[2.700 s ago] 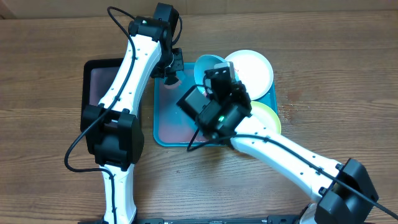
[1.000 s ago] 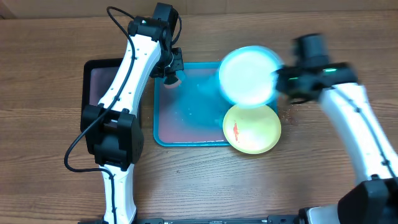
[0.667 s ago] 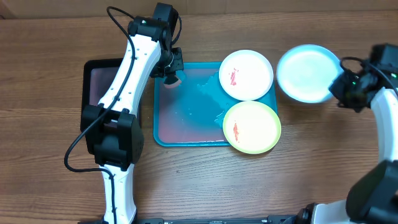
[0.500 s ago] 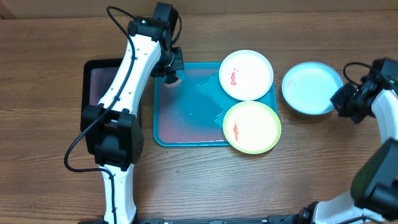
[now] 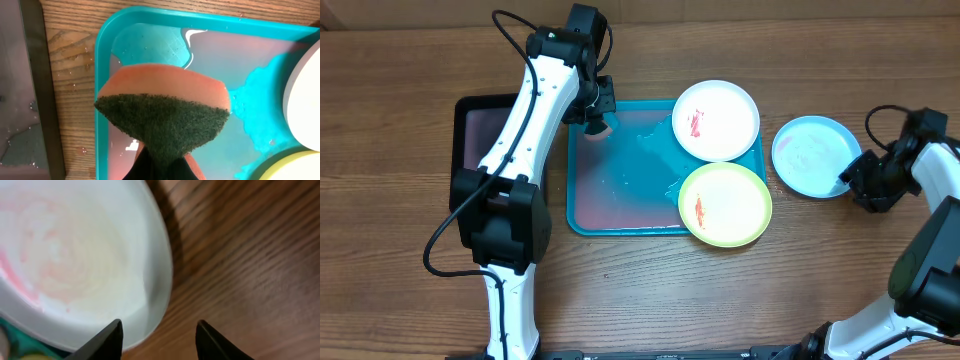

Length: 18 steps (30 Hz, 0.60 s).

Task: Clean dirty plates on tray and stack at the side
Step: 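Grasp the yellow plate rim with right gripper and drag it left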

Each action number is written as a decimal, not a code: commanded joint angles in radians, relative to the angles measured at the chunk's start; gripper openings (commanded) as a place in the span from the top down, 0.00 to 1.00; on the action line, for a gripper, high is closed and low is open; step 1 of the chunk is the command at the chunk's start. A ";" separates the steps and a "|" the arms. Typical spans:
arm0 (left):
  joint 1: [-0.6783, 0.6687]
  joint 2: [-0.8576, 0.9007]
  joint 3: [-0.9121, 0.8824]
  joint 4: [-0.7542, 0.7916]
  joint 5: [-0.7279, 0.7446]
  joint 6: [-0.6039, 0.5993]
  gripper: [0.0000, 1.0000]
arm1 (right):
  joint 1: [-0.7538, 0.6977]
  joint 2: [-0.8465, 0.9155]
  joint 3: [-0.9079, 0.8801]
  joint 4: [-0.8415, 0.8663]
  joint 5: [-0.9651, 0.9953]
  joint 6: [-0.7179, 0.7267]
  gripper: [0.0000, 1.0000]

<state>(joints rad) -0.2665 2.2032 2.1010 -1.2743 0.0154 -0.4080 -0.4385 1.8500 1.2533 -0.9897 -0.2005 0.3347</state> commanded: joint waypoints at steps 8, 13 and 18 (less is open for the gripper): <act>-0.003 -0.004 0.013 0.004 0.000 0.027 0.96 | 0.148 -0.087 0.146 -0.259 -0.137 -0.193 0.51; -0.003 -0.004 0.013 0.003 0.000 0.027 0.96 | 0.262 -0.087 0.067 -0.257 -0.114 -0.215 0.53; -0.003 -0.004 0.013 0.003 0.000 0.027 0.96 | 0.343 -0.087 -0.017 -0.172 -0.106 -0.239 0.55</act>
<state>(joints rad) -0.2665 2.2032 2.1014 -1.2739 0.0154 -0.4080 -0.1307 1.7775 1.2781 -1.1908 -0.3096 0.1383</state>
